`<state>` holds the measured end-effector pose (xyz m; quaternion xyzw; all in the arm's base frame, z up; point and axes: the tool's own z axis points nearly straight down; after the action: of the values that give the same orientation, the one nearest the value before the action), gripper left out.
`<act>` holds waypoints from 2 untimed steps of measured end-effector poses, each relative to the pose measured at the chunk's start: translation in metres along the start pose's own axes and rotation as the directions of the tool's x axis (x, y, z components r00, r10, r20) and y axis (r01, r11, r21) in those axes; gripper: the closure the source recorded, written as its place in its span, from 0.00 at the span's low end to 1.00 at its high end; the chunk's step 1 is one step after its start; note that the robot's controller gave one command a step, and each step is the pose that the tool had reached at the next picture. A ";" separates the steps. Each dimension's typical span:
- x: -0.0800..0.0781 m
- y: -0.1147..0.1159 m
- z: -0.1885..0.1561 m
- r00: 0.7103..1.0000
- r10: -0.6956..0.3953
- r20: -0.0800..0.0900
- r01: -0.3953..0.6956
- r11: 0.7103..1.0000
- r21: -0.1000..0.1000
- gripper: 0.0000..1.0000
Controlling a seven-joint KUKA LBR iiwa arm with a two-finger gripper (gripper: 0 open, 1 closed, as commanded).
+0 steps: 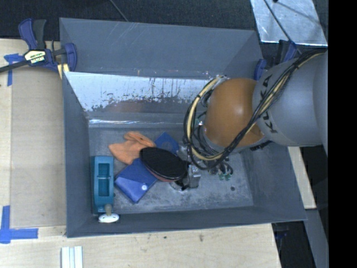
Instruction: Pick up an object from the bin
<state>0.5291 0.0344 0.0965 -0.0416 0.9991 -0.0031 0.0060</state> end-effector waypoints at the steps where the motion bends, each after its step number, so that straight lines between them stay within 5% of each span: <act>1: -0.006 0.011 -0.003 0.999 -0.033 -0.006 0.033 0.999 -0.005 1.00; 2: -0.016 0.004 -0.050 0.999 -0.042 -0.016 0.041 0.999 -0.007 1.00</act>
Offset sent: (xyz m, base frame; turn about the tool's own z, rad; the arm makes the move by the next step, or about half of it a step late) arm 0.0464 -0.0149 0.1846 -0.0461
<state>0.5443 0.0399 0.1469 -0.0623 0.9981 -0.0001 -0.0021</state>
